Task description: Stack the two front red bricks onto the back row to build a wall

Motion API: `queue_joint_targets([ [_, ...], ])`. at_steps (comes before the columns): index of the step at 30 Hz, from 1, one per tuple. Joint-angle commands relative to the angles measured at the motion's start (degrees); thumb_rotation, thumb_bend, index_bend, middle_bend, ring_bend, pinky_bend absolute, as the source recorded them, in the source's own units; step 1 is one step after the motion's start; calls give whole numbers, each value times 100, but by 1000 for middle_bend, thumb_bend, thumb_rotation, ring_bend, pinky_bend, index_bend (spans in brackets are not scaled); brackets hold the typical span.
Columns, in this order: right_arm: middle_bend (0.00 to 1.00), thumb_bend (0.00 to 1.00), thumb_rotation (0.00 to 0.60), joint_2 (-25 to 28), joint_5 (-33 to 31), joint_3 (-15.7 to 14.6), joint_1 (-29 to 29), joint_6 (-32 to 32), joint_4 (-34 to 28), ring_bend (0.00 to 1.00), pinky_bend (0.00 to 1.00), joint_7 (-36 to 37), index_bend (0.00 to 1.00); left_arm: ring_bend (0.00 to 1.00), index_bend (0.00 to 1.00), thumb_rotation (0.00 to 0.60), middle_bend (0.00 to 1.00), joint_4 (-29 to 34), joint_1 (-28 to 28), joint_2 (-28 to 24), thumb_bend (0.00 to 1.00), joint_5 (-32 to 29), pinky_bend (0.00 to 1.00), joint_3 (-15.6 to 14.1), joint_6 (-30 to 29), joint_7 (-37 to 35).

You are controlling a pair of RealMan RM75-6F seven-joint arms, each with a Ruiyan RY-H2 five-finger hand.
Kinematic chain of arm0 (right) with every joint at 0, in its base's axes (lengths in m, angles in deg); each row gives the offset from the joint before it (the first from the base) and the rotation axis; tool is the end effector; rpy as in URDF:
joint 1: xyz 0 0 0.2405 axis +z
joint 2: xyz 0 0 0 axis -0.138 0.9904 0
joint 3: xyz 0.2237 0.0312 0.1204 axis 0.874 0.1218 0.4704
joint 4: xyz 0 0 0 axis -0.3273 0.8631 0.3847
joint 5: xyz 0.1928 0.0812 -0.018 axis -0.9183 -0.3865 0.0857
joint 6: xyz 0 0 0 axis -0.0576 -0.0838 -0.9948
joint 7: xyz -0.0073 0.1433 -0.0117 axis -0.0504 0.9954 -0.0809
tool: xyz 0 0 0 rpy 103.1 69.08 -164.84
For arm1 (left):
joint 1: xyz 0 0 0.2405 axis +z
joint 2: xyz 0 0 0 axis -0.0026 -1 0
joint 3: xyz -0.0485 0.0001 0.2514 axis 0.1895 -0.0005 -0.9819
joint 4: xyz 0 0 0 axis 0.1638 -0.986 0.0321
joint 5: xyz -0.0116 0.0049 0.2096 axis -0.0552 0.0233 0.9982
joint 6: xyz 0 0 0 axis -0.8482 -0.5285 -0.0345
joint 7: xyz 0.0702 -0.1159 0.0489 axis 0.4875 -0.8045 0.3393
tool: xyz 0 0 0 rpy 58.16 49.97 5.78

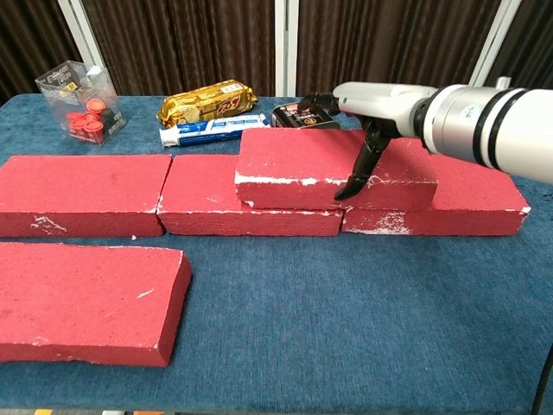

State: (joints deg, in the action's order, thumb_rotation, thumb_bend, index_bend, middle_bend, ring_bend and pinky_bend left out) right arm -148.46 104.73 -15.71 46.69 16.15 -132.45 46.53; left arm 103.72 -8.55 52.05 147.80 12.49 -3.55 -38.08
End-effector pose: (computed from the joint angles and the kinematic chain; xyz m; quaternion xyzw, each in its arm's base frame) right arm -0.0852 -0.3404 -0.0255 0.7467 -0.4510 0.3367 0.3546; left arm -0.3087 0.1985 0.1444 -0.5804 -0.4707 -0.3819 0.5438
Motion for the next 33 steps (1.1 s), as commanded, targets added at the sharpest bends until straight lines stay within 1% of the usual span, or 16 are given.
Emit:
queue_joint_targets([
  [1, 0, 0, 600, 213, 250, 54, -115, -69, -235, 0, 0, 188, 0, 0, 64, 600, 0, 94, 2, -46, 65, 31, 17, 0, -37, 87],
  [3, 0, 0, 600, 341, 411, 79, -184, -109, -368, 0, 0, 304, 0, 0, 64, 600, 0, 177, 11, -84, 66, 62, 17, -21, -57, 154],
  [9, 0, 0, 600, 861, 939, 169, -447, -272, -745, 0, 0, 697, 0, 0, 63, 600, 0, 548, 74, -309, 65, 261, 17, -217, -28, 177],
  [15, 0, 0, 600, 1423, 1289, 345, -725, -379, -857, 0, 0, 1230, 0, 0, 63, 600, 0, 998, 101, -485, 63, 762, 18, -472, -50, 323],
  [18, 0, 0, 600, 1680, 1370, 424, -854, -393, -878, 0, 0, 1484, 0, 0, 63, 600, 0, 1217, 70, -473, 62, 993, 18, -664, 120, 441],
  [20, 0, 0, 600, 1821, 1442, 447, -949, -413, -897, 0, 0, 1636, 0, 0, 63, 600, 0, 1302, 1, -400, 61, 1081, 18, -788, 357, 557],
  [22, 0, 0, 600, 1916, 1513, 459, -1045, -435, -902, 0, 0, 1800, 0, 0, 63, 600, 0, 1318, -81, -253, 61, 1070, 18, -841, 586, 747],
  [29, 0, 0, 600, 2116, 1625, 431, -1214, -350, -825, 0, 0, 2070, 0, 0, 63, 600, 0, 1282, -338, 307, 61, 753, 17, -730, 1067, 1177],
  [33, 0, 0, 600, 2188, 1679, 446, -1265, -323, -812, 0, 0, 2163, 0, 0, 63, 600, 0, 1293, -438, 512, 61, 615, 17, -746, 1277, 1331],
])
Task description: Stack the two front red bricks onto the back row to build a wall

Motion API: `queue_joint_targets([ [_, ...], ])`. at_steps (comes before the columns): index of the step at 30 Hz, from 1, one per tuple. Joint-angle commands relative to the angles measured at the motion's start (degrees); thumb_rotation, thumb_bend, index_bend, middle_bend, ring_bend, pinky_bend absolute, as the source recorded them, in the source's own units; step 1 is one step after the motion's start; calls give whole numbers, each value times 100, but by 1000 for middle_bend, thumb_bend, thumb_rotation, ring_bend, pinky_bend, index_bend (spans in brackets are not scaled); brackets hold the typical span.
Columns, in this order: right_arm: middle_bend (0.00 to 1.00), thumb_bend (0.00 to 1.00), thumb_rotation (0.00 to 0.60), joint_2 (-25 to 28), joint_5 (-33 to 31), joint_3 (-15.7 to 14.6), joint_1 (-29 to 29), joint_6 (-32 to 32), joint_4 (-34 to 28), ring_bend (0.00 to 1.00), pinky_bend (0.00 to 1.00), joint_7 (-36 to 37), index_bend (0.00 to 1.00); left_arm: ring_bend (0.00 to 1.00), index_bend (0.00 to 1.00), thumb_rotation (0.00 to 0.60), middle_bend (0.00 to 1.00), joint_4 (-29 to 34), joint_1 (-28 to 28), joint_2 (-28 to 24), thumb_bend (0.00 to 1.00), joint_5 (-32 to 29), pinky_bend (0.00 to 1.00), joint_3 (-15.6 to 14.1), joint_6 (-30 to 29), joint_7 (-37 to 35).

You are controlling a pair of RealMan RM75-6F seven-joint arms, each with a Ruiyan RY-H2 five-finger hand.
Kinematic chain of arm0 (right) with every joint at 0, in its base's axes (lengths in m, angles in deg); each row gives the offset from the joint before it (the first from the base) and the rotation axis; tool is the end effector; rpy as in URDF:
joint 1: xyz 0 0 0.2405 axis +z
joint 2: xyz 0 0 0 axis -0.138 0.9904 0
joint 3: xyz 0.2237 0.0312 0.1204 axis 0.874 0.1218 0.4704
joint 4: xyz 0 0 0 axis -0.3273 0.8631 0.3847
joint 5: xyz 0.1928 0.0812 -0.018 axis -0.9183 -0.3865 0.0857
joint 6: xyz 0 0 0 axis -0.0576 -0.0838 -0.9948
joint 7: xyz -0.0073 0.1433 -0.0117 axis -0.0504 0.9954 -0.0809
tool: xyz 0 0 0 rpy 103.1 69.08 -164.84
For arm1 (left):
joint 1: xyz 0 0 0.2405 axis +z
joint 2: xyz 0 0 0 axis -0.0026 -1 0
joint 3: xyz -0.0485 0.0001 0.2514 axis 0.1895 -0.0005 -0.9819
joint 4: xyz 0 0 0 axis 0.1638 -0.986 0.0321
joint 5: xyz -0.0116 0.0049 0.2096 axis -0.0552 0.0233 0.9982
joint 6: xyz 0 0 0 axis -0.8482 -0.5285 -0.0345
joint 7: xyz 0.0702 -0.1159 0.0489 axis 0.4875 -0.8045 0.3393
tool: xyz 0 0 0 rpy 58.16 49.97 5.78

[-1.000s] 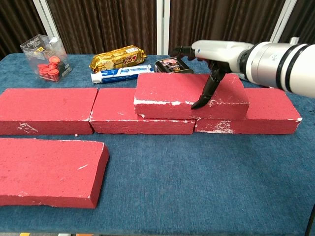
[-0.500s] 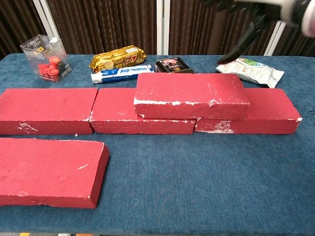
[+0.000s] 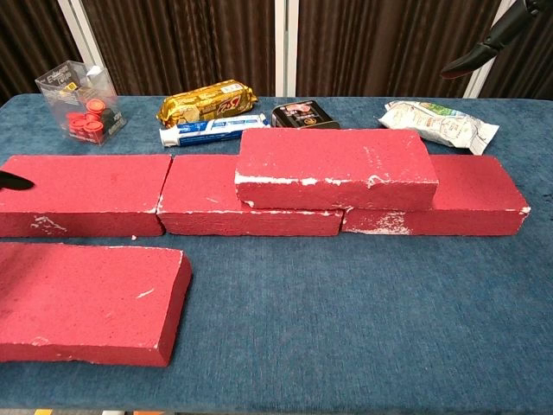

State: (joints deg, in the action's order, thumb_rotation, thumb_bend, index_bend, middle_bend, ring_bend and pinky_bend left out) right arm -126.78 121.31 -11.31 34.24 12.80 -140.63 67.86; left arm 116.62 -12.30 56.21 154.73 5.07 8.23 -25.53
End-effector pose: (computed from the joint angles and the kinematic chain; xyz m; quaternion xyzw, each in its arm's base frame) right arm -0.1316 -0.3518 0.1093 0.6572 -0.4530 0.4478 0.4030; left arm -0.2361 0.1632 0.0607 -0.7004 -0.5041 -0.3339 0.3793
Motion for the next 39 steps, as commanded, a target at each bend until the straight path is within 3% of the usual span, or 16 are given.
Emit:
queue_joint_targets([
  [1, 0, 0, 600, 34, 39, 8, -31, 21, 10, 0, 0, 52, 0, 0, 63, 600, 0, -3, -87, 151, 61, -126, 17, -15, 160, 118],
  [7, 0, 0, 600, 41, 84, -8, -80, 68, 57, 0, 0, 126, 0, 0, 56, 600, 0, 84, -301, 180, 60, -312, 11, -98, 618, -67],
  [24, 0, 0, 600, 41, 222, -32, -182, 218, 225, 0, 0, 361, 0, 0, 46, 600, 0, -252, -583, 966, 59, -923, 0, 159, 715, 625],
  [39, 0, 0, 600, 5, 303, -50, -266, 295, 392, 0, 0, 536, 0, 0, 40, 600, 0, -422, -708, 1157, 59, -1431, 0, 102, 743, 1094],
])
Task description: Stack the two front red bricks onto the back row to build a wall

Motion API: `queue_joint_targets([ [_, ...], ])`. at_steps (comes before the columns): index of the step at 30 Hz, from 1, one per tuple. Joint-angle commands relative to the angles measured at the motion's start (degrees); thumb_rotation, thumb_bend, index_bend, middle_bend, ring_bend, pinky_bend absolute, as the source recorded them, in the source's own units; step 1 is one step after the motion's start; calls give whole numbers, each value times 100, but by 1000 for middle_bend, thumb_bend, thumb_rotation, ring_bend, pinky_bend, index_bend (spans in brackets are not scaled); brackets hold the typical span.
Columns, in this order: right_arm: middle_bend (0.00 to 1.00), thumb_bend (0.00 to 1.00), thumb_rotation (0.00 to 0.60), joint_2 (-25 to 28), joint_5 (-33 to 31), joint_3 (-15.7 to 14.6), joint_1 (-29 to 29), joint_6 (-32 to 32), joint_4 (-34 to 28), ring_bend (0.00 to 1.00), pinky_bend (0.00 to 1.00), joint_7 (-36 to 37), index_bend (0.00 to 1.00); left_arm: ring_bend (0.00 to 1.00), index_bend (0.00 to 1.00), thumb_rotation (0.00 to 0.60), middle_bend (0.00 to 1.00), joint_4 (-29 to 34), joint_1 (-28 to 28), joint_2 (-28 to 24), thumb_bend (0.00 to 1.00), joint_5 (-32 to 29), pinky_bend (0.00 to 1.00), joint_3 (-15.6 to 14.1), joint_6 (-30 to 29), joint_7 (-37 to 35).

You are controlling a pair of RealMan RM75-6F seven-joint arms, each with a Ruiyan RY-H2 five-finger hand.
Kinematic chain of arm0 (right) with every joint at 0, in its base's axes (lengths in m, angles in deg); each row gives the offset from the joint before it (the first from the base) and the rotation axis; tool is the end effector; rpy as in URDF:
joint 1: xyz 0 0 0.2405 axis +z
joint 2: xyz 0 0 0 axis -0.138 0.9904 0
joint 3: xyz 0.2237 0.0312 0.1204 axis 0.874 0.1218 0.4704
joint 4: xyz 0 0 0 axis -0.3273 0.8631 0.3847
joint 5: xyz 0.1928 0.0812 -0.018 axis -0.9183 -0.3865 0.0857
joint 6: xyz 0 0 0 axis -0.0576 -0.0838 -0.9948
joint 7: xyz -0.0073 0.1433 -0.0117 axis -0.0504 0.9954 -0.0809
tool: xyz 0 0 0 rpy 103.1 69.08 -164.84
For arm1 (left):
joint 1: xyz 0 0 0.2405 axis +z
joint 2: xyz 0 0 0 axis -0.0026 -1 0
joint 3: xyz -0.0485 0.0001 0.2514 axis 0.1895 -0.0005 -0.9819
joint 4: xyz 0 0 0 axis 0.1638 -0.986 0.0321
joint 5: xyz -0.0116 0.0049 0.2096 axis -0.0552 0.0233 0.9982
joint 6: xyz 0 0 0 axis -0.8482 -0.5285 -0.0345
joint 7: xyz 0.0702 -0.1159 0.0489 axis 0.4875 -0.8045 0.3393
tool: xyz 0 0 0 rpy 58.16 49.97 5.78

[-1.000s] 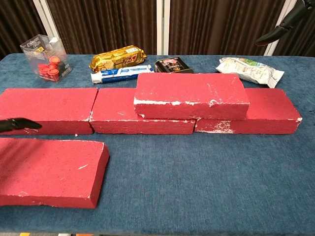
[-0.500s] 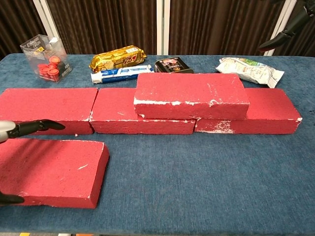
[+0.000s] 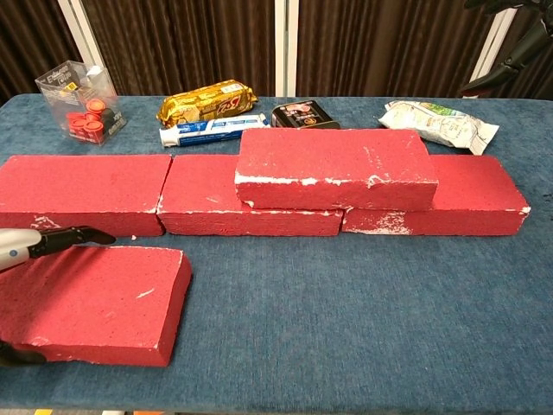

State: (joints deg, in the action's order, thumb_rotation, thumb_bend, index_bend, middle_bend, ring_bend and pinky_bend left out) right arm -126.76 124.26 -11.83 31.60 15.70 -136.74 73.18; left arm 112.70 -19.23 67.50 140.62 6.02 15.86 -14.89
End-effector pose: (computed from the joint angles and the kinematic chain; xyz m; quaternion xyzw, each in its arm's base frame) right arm -0.1589 -0.3525 0.1090 0.6497 -0.4754 0.4353 0.4031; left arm -0.2237 0.1811 -0.0047 -0.7295 -0.5205 -0.2763 0.3472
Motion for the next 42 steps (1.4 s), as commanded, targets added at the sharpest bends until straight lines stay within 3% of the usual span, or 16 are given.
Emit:
queue_joint_targets([
  [1, 0, 0, 600, 9, 25, 0, -1, 15, 8, 0, 0, 5, 0, 0, 40, 600, 0, -49, -23, 40, 59, -30, 0, 6, -23, 45],
  [14, 0, 0, 600, -3, 82, -9, -43, 46, 94, 0, 0, 54, 0, 0, 39, 600, 2, -195, -157, 106, 92, -353, 0, -4, 54, 196],
  [19, 0, 0, 600, -37, 99, -6, -66, 40, 145, 0, 0, 99, 0, 16, 42, 600, 98, -200, -142, 133, 201, -309, 47, -25, -73, 239],
  [22, 0, 0, 600, -46, 105, -3, -73, 42, 157, 0, 0, 112, 0, 86, 43, 600, 156, -187, -151, 136, 266, -320, 85, -39, -91, 270],
  [27, 0, 0, 600, -52, 97, 5, -91, 39, 179, 0, 0, 127, 0, 107, 52, 600, 202, 17, -140, 28, 286, -250, 110, -69, -182, 248],
  [36, 0, 0, 600, 2, 81, 38, -123, 25, 181, 0, 0, 139, 0, 107, 53, 600, 186, 1351, -13, -1269, 277, 189, 133, -248, -689, 281],
  [42, 0, 0, 600, 6, 89, 48, -129, 38, 188, 0, 0, 154, 0, 107, 53, 600, 186, 1276, -262, -1840, 279, -50, 143, 271, -677, -239],
])
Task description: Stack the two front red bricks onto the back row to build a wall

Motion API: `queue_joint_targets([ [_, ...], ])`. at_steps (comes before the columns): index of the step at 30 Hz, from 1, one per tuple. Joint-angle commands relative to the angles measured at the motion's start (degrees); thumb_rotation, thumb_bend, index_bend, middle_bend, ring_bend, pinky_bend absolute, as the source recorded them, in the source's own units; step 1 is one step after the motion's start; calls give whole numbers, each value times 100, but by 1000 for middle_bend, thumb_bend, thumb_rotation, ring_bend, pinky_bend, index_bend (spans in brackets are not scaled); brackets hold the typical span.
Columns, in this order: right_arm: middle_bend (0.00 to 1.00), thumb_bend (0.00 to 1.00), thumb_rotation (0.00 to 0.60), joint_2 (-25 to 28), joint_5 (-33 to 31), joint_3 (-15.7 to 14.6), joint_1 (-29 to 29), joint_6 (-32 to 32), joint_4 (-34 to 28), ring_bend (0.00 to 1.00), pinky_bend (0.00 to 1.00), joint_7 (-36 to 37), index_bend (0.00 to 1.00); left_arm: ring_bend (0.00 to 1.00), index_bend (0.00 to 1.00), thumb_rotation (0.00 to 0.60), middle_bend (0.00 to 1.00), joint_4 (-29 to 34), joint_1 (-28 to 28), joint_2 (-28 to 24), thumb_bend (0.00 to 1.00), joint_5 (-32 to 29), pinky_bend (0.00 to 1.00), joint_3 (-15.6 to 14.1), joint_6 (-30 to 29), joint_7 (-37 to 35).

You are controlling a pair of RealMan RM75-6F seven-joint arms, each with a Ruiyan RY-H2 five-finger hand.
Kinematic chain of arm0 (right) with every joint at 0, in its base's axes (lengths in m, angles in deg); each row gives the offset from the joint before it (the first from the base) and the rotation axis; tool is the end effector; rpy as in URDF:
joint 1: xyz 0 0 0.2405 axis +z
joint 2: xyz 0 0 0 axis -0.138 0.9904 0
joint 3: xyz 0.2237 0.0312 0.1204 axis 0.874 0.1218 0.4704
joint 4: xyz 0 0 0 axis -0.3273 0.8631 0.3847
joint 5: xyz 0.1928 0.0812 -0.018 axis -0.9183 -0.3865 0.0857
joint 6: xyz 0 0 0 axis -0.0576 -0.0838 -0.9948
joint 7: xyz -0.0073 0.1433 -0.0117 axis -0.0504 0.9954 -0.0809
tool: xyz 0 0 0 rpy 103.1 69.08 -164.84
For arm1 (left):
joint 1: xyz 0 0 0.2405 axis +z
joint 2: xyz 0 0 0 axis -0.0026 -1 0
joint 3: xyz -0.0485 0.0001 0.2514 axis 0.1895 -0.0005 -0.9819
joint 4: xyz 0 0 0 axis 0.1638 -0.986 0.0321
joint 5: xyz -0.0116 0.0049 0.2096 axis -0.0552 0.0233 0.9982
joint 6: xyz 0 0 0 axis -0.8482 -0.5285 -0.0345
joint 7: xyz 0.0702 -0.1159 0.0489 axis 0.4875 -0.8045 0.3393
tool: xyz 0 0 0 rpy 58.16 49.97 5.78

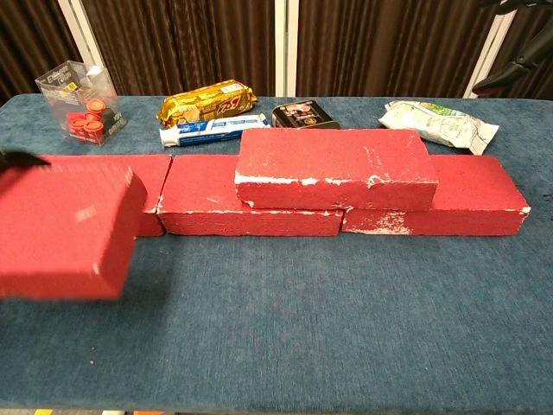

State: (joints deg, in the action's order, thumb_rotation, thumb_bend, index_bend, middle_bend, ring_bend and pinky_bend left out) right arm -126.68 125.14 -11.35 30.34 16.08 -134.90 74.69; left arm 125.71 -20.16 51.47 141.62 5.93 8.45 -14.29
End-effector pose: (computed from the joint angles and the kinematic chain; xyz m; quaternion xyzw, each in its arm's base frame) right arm -0.1701 -0.3551 0.1139 0.6416 -0.4779 0.4353 0.4130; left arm -0.2114 0.1929 0.0801 -0.7141 -0.4805 -0.2998 0.4114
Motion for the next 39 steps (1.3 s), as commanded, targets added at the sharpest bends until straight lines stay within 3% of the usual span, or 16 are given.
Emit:
queue_joint_targets([
  [1, 0, 0, 600, -6, 3, -1, -4, 2, 11, 0, 0, 5, 0, 107, 53, 600, 186, -104, -291, -311, 276, -266, 148, 402, 216, -428],
  [7, 0, 0, 600, -65, 50, -2, -10, -7, 92, 0, 0, 34, 0, 107, 53, 600, 185, -594, -916, -362, 263, -838, 154, 874, 1049, -870],
  [16, 0, 0, 600, -119, 41, -6, 27, 17, 118, 0, 0, -57, 0, 107, 54, 600, 182, -1426, -1766, 311, 263, -1793, 145, 1196, 1886, -749],
  [30, 0, 0, 600, -125, 59, -17, -49, 36, 232, 0, 0, 100, 0, 107, 60, 600, 174, -2070, -2645, 903, 248, -2774, 137, 1100, 2366, -228],
  [39, 0, 0, 600, -126, 149, -20, -119, 34, 337, 0, 0, 278, 0, 96, 61, 600, 174, -2197, -2878, 1155, 226, -3150, 137, 989, 2159, -62],
])
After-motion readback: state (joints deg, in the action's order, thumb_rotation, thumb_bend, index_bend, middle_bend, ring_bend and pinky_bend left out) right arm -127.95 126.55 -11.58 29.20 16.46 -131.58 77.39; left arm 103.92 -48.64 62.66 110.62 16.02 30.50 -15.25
